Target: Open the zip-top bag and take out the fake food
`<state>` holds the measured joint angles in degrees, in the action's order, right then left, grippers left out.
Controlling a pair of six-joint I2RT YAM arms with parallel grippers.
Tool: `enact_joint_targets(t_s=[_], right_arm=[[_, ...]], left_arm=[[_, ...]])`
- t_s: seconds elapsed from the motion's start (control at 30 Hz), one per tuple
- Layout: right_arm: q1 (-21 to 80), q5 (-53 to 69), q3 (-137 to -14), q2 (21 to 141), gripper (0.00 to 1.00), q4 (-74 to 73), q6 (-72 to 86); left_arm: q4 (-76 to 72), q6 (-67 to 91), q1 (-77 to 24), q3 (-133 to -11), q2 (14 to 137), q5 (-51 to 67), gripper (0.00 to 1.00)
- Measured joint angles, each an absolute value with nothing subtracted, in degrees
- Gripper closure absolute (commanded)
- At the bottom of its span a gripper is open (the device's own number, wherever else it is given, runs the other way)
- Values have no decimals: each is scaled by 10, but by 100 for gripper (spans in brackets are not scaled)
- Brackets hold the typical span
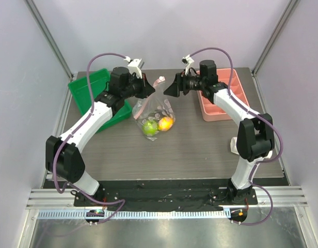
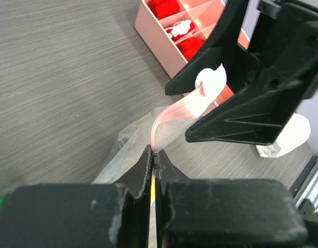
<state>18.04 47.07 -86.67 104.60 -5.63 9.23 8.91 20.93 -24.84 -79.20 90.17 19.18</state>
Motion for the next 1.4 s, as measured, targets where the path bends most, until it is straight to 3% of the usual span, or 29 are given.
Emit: enact_joint_targets(t_s=[0.27, 0.33, 0.4, 0.5, 0.7, 0.73, 0.77, 0.83, 0.93, 0.97, 1.1, 1.17, 1.4], right_arm=[[180, 504, -839, 1025, 33, 86, 152], [182, 510, -838, 1023, 39, 109, 163], [182, 512, -838, 1024, 56, 122, 172], [185, 519, -838, 1024, 66, 148, 194], [193, 535, -838, 1025, 67, 182, 229], [195, 537, -838, 1026, 72, 187, 232], [197, 540, -838, 1027, 97, 192, 235], [203, 545, -838, 1028, 98, 199, 239], [208, 547, -838, 1028, 98, 196, 241], [208, 547, -839, 1029, 98, 192, 238], [208, 555, -841, 1029, 98, 178, 223], [208, 564, -842, 1030, 98, 175, 217], [209, 614, -858, 1039, 98, 174, 216]], left_arm=[[88, 241, -260, -779, 887, 171, 100], [88, 246, -262, -778, 887, 168, 100], [88, 251, -264, -776, 886, 163, 100], [88, 252, -264, -776, 884, 158, 100], [88, 252, -266, -775, 883, 151, 100], [88, 252, -267, -775, 883, 151, 100], [88, 252, -267, -775, 883, 149, 100], [89, 252, -268, -775, 883, 149, 100], [94, 251, -269, -775, 882, 147, 85], [98, 251, -269, -775, 880, 147, 72], [105, 244, -269, -775, 859, 152, 44], [107, 234, -269, -777, 843, 170, 40], [165, 154, -268, -876, 864, 262, 41]])
